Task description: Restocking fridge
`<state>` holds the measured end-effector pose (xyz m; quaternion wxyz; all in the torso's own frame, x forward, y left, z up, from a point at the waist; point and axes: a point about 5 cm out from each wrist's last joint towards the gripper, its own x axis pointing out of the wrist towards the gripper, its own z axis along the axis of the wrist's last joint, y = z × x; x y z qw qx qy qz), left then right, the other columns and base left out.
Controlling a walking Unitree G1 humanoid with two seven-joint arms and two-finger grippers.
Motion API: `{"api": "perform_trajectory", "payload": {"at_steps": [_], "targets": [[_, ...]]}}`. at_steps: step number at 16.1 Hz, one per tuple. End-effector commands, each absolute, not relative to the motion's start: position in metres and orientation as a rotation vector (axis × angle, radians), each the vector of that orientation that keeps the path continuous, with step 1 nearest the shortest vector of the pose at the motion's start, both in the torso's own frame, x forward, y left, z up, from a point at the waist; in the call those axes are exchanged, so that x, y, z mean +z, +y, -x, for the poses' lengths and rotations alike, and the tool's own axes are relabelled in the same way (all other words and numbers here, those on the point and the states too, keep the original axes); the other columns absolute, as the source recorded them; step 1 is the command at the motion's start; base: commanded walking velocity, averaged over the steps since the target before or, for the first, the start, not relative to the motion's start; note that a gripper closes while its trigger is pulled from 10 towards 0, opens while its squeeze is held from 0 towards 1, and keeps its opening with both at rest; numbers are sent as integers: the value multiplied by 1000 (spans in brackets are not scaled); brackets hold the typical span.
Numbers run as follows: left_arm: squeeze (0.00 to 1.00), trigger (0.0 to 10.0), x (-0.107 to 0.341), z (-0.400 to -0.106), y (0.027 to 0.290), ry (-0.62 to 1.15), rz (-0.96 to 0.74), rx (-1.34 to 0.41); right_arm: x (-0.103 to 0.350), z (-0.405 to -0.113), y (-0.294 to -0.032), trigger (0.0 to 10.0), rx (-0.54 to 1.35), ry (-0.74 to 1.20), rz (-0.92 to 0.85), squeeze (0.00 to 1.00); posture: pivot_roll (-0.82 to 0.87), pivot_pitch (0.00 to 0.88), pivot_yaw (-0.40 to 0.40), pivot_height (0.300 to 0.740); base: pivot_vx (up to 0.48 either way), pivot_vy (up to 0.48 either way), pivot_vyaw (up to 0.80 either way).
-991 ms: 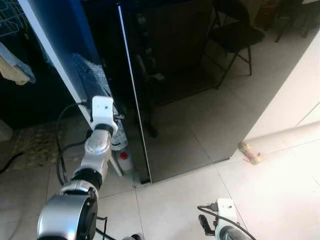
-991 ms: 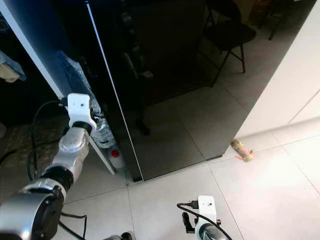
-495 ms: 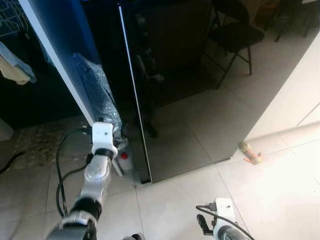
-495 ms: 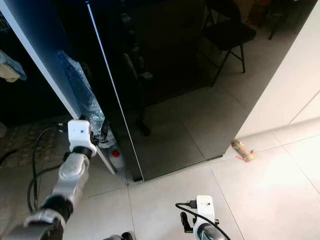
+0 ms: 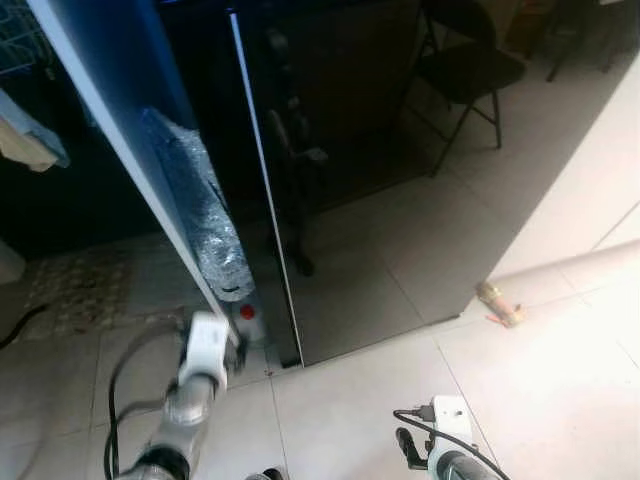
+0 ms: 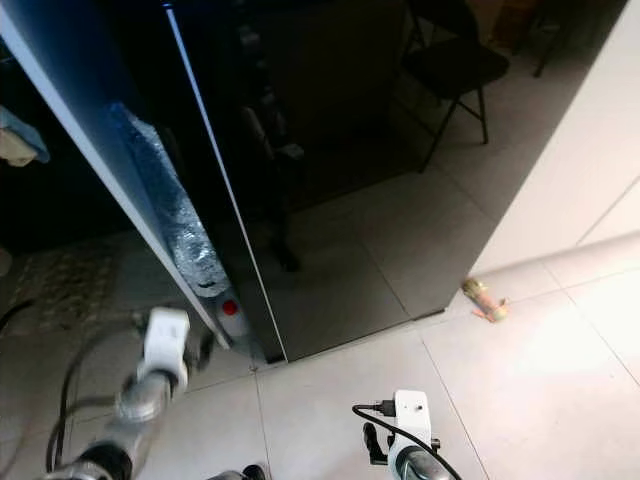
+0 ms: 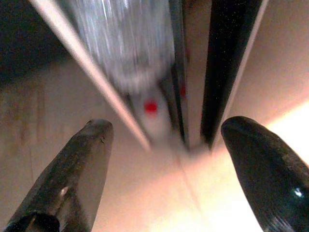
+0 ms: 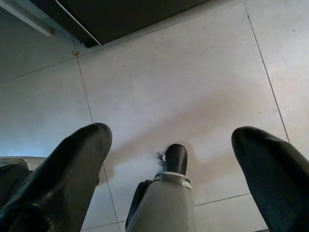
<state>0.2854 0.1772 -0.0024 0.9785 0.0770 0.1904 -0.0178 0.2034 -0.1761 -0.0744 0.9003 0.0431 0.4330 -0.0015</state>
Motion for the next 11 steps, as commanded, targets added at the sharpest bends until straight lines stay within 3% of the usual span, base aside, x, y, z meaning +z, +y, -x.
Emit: {"api": "perform_trajectory", "payload": {"at_steps": [1, 4, 6, 8, 11], "targets": [[0, 10000, -11, -281, 183, 467, -61, 34, -78, -198, -175, 10000, -34, 904, -102, 0, -71, 123, 72, 740, 0, 0, 0], [0, 10000, -23, -272, 197, 593, 121, 166, -77, -198, -173, 10000, -59, 892, -126, 0, -65, 111, 83, 740, 0, 0, 0], [0, 10000, -39, -254, 197, 703, -24, 90, -78, -198, -172, 10000, -73, 900, -123, 0, -83, 103, 92, 740, 0, 0, 0], [0, 10000, -45, -246, 200, 743, -13, 103, -78, -197, -172, 10000, -83, 900, -126, 0, -80, 100, 95, 740, 0, 0, 0], [0, 10000, -53, -235, 193, 793, -174, -39, -79, -196, -173, 10000, -102, 908, -121, 0, -77, 98, 90, 740, 0, 0, 0]]}}
